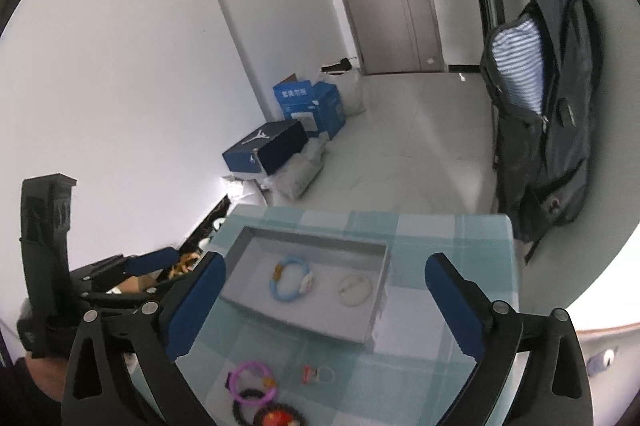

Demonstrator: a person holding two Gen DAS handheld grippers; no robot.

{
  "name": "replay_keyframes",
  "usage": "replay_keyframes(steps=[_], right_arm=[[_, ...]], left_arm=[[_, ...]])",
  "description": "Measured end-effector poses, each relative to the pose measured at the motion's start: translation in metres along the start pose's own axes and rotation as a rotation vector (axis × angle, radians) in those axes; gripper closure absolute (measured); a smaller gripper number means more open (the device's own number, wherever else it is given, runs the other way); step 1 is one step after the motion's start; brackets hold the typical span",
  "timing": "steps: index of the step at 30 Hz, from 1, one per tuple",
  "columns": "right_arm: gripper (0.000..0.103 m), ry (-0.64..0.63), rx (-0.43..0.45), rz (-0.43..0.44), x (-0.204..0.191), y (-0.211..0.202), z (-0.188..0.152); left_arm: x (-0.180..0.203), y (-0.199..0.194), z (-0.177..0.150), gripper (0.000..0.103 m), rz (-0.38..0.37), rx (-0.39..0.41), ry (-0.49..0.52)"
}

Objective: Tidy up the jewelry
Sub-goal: 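Withdraw both tools from the box back toward the jewelry pile, then grasp the pink bangle with the penguin charm with the left tool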

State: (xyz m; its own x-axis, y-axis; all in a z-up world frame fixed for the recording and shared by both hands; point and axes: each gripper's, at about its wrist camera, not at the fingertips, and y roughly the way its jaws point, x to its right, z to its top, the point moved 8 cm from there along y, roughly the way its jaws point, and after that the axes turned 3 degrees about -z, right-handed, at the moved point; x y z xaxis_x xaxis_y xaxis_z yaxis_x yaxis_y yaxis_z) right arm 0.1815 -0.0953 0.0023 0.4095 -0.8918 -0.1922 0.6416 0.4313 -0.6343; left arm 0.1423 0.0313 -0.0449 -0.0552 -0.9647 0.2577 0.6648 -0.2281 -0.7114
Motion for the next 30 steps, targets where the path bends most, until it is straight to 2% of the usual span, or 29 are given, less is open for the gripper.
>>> replay_keyframes(steps=[7, 11, 17, 21, 25, 30], right_arm=[[0.000, -0.030, -0.038, -0.043, -0.004, -0.009, -0.031], [0.000, -0.026, -0.081, -0.074, -0.002, -0.009, -0.051], [0.000, -0.052, -0.155, -0.117, -0.001, -0.003, -0.078], [0.000, -0.066, -0.183, -0.155, 0.005, 0.001, -0.088], [0.000, -0.057, -0.182, -0.156, 0.009, -0.003, -0.091], [0.000, -0.057, -0.183, -0.150, 0.009, -0.007, -0.092]], left_arm=[[0.000, -0.002, -0.026, 0.030, 0.027, -0.035, -0.012], [-0.003, 0.008, -0.049, 0.030, 0.020, -0.113, -0.024], [0.000, 0.026, -0.076, 0.030, 0.006, -0.222, 0.030], [0.008, 0.034, -0.087, 0.030, 0.005, -0.264, 0.076], [0.013, 0.042, -0.091, 0.030, -0.005, -0.305, 0.110], [0.008, 0.048, -0.093, 0.030, -0.029, -0.341, 0.070]])
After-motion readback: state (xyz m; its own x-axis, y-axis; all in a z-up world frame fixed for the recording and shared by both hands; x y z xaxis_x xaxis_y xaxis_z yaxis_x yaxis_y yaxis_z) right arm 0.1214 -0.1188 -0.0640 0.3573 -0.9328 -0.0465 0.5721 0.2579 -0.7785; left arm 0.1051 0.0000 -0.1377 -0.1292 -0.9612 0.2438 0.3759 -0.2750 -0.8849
